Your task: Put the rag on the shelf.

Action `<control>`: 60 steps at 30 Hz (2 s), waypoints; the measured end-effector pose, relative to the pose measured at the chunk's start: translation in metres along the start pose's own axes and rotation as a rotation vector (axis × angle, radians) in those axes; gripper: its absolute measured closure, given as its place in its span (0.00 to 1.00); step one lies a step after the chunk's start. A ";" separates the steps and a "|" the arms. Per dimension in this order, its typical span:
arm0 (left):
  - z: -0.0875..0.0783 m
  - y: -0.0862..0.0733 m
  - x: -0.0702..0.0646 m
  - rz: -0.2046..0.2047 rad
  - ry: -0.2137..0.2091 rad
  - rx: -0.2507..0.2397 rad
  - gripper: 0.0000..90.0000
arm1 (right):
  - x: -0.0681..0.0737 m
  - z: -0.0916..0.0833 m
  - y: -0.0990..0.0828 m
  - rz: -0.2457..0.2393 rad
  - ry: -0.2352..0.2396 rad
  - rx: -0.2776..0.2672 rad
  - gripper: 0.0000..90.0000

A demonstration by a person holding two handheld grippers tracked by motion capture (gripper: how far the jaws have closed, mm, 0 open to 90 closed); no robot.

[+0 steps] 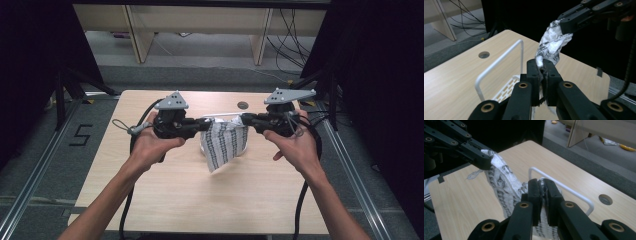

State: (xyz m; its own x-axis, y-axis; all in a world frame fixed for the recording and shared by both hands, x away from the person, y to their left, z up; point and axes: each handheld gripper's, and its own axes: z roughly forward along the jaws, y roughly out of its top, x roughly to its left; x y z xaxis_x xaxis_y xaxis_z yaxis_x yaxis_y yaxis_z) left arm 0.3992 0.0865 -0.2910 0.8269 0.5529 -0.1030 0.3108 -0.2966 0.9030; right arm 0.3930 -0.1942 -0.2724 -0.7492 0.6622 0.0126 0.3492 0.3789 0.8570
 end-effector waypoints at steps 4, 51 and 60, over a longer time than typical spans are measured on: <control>0.005 0.016 0.010 -0.005 0.027 -0.016 0.94 | -0.007 0.000 0.011 0.004 -0.015 -0.012 0.95; 0.089 0.069 0.111 -0.197 0.205 -0.030 0.93 | -0.098 0.082 0.070 0.217 -0.144 0.036 0.92; 0.101 0.051 0.122 -0.252 0.200 0.017 0.92 | -0.109 0.106 0.057 0.242 -0.160 0.071 0.90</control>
State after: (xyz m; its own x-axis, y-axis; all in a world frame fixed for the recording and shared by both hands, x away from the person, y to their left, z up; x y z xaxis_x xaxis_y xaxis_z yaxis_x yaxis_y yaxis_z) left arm 0.5636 0.0602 -0.2998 0.6152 0.7520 -0.2367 0.5028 -0.1430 0.8525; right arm 0.5542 -0.1766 -0.2799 -0.5428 0.8303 0.1261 0.5498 0.2378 0.8007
